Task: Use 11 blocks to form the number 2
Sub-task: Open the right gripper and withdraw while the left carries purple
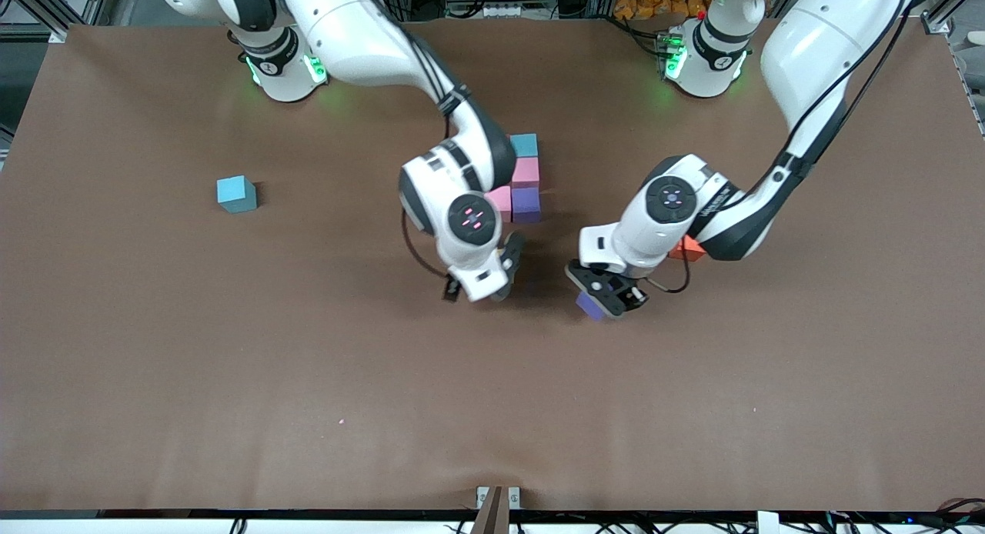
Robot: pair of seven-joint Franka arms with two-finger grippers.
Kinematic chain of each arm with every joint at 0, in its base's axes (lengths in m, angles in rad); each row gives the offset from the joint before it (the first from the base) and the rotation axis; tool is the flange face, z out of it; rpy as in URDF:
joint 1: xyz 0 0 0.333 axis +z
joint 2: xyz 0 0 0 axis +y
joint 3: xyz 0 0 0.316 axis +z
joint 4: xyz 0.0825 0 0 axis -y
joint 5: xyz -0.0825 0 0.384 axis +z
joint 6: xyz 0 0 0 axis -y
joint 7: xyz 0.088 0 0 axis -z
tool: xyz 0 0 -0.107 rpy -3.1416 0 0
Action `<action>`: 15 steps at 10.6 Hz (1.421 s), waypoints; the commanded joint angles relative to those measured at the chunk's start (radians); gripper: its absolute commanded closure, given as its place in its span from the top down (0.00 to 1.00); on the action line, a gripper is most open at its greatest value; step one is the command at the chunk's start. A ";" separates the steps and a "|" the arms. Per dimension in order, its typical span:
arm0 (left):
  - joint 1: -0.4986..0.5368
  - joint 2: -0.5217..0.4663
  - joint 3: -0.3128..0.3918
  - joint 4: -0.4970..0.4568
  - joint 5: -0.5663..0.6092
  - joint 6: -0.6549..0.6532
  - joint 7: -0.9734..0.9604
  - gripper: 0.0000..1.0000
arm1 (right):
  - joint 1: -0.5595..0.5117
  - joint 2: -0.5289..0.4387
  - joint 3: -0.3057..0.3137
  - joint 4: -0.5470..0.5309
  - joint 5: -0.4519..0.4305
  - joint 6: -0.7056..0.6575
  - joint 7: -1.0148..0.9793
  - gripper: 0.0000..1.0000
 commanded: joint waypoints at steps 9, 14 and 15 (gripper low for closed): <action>-0.239 0.079 0.077 0.086 0.027 -0.105 0.113 0.34 | -0.376 -0.125 -0.065 -0.037 -0.002 -0.064 0.086 1.00; -0.285 0.117 0.077 0.165 0.011 -0.220 0.227 0.35 | -0.481 -0.381 -0.062 -0.351 -0.009 -0.051 0.114 1.00; -0.288 0.126 0.077 0.170 0.009 -0.222 0.230 0.35 | -0.501 -0.429 -0.049 -0.394 -0.014 -0.051 0.116 1.00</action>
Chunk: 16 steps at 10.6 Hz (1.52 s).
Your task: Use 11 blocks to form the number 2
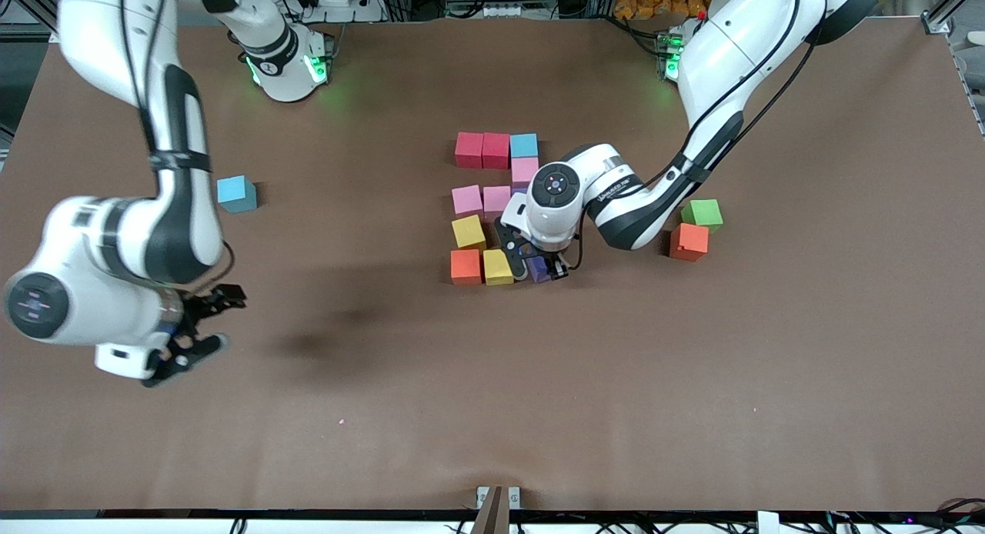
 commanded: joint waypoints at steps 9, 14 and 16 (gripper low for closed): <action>-0.056 0.051 0.015 0.050 -0.021 -0.032 0.244 0.37 | -0.287 -0.530 0.373 -0.309 -0.278 0.013 0.291 1.00; -0.059 0.083 0.017 0.139 -0.023 -0.090 0.339 0.36 | -0.293 -0.573 0.355 -0.257 -0.280 -0.065 0.377 1.00; -0.063 0.089 0.017 0.151 -0.023 -0.092 0.339 0.36 | -0.294 -0.569 0.334 -0.196 -0.280 -0.111 0.379 1.00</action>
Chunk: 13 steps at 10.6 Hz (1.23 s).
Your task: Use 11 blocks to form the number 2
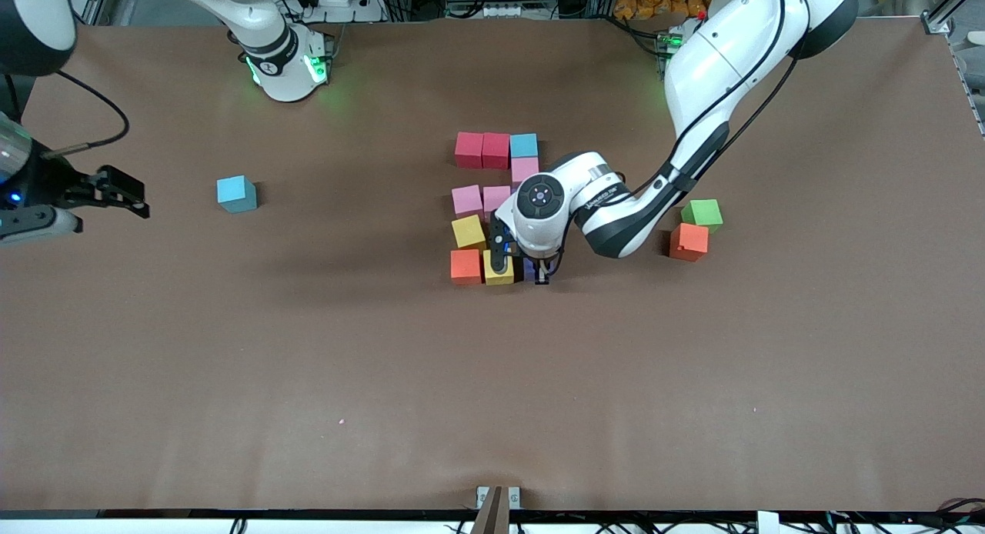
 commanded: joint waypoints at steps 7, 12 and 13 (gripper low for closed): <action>-0.053 0.033 0.004 0.076 -0.017 -0.053 0.033 0.36 | -0.028 -0.006 -0.011 0.134 -0.011 -0.058 0.010 1.00; -0.093 0.039 0.043 0.101 -0.015 -0.058 0.069 0.38 | -0.025 -0.001 -0.011 0.140 0.003 -0.053 0.018 1.00; -0.093 0.039 0.044 0.102 -0.017 -0.058 0.069 0.40 | -0.028 -0.001 -0.011 0.140 0.014 -0.053 0.018 1.00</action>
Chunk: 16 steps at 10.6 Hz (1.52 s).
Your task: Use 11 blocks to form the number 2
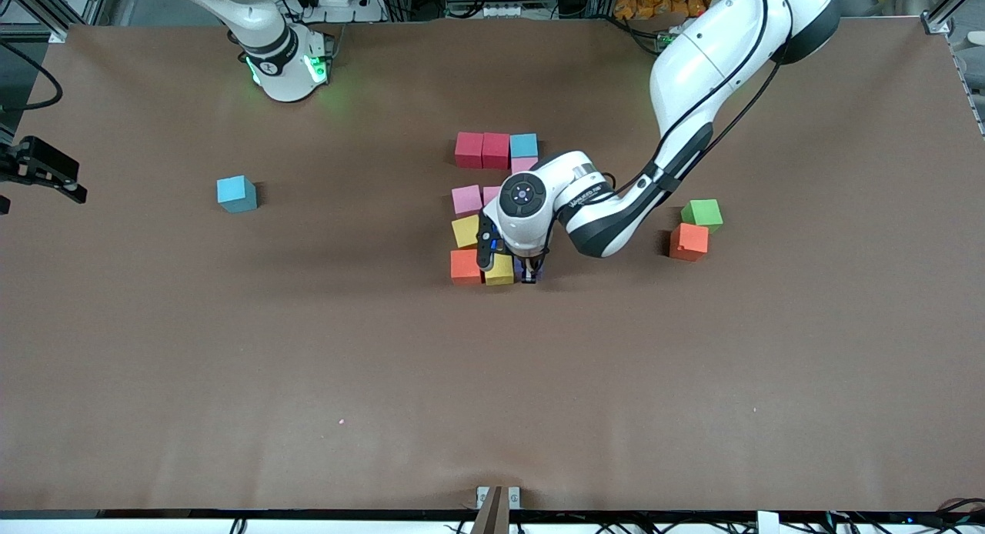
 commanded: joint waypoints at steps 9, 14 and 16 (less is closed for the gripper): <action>-0.039 0.012 0.023 0.049 -0.054 -0.023 0.021 0.71 | -0.089 -0.006 0.011 0.013 0.051 -0.088 0.003 1.00; -0.024 -0.013 0.023 0.044 -0.070 -0.030 0.015 1.00 | -0.116 0.001 0.011 0.013 0.048 -0.087 0.003 1.00; -0.021 -0.051 0.020 0.048 -0.116 -0.105 0.010 1.00 | -0.125 0.001 0.011 0.013 0.047 -0.087 0.004 1.00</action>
